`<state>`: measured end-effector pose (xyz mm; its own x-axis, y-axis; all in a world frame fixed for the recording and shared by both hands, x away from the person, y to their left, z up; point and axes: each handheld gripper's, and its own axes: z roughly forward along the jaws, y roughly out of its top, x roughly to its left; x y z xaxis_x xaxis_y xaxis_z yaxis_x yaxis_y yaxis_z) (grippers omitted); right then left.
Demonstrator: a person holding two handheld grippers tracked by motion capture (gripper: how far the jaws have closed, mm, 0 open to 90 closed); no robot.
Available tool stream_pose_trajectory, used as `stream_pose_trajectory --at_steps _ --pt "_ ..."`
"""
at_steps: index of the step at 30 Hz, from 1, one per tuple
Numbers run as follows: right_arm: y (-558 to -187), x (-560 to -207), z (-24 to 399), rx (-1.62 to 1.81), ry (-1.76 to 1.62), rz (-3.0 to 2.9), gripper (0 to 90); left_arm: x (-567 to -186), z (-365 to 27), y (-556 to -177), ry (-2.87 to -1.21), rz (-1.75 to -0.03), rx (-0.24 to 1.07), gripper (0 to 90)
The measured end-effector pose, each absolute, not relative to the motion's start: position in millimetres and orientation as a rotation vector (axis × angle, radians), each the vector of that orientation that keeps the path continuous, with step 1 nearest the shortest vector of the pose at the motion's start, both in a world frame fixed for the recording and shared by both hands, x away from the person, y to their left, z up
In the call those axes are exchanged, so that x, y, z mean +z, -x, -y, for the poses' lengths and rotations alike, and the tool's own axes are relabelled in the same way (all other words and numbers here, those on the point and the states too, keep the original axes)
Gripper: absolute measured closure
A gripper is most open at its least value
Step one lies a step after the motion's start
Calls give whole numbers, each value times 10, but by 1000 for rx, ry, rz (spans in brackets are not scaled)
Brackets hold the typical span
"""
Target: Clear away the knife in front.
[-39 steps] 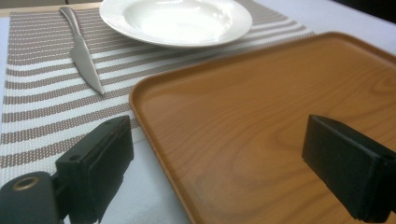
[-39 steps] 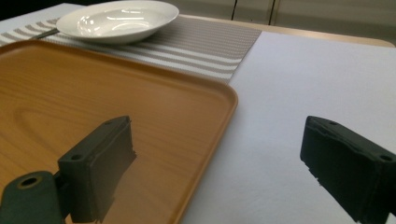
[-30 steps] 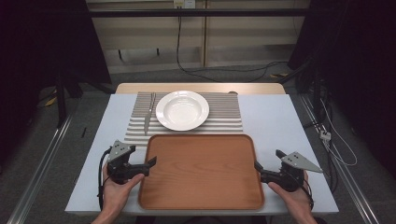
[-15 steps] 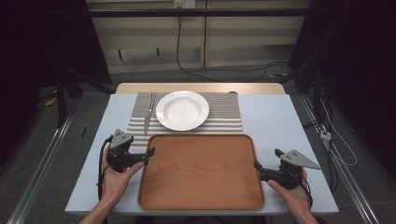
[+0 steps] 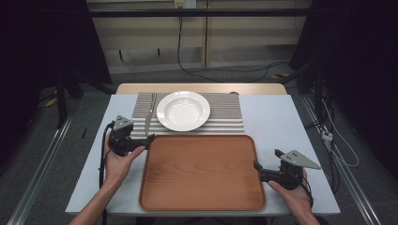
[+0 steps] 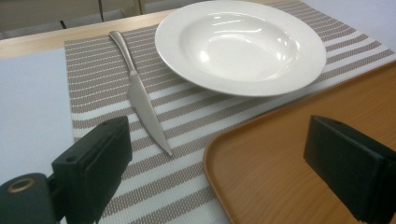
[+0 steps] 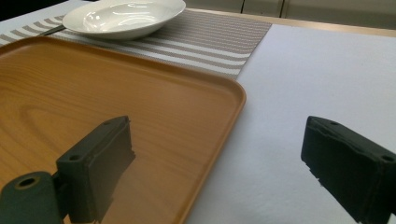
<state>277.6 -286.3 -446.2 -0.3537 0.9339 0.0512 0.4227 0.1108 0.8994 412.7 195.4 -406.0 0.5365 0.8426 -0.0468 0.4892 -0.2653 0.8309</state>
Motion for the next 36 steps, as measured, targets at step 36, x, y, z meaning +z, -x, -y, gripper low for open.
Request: stream_pose_trajectory --at_steps 36 --pt "-2769 -4470 2851 1187 -1323 -1847 84 -3894 -1814 -5051 -2048 -1158 465 129"
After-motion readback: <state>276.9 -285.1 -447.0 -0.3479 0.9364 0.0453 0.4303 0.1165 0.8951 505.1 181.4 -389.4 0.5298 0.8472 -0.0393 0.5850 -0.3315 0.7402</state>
